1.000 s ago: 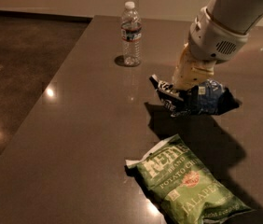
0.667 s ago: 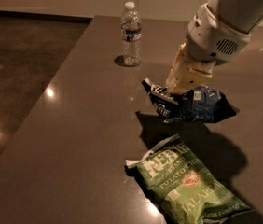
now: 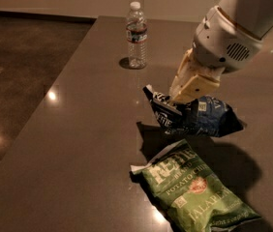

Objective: Move blue chip bag near green jalapeno chip bag

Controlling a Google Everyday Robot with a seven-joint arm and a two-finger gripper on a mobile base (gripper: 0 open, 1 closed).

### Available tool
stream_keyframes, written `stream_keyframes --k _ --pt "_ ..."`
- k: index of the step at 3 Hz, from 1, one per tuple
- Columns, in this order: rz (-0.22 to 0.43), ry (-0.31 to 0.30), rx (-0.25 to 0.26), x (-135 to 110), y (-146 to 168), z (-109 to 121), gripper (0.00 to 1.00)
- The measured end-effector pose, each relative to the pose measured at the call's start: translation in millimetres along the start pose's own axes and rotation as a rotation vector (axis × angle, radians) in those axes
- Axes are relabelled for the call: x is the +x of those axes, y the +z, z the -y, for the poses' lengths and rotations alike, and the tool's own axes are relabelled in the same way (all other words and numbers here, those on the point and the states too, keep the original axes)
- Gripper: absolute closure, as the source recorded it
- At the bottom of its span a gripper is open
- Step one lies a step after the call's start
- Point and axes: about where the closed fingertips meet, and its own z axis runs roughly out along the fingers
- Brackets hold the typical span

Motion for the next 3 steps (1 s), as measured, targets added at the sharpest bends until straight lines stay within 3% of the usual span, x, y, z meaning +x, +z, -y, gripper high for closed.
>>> stream_keyframes --k 2,3 --pt "0.01 -0.004 0.019 -4.6 1.2 4.5 0.13" --pt "0.013 -0.006 0.026 -6.5 1.8 6.2 0.0"
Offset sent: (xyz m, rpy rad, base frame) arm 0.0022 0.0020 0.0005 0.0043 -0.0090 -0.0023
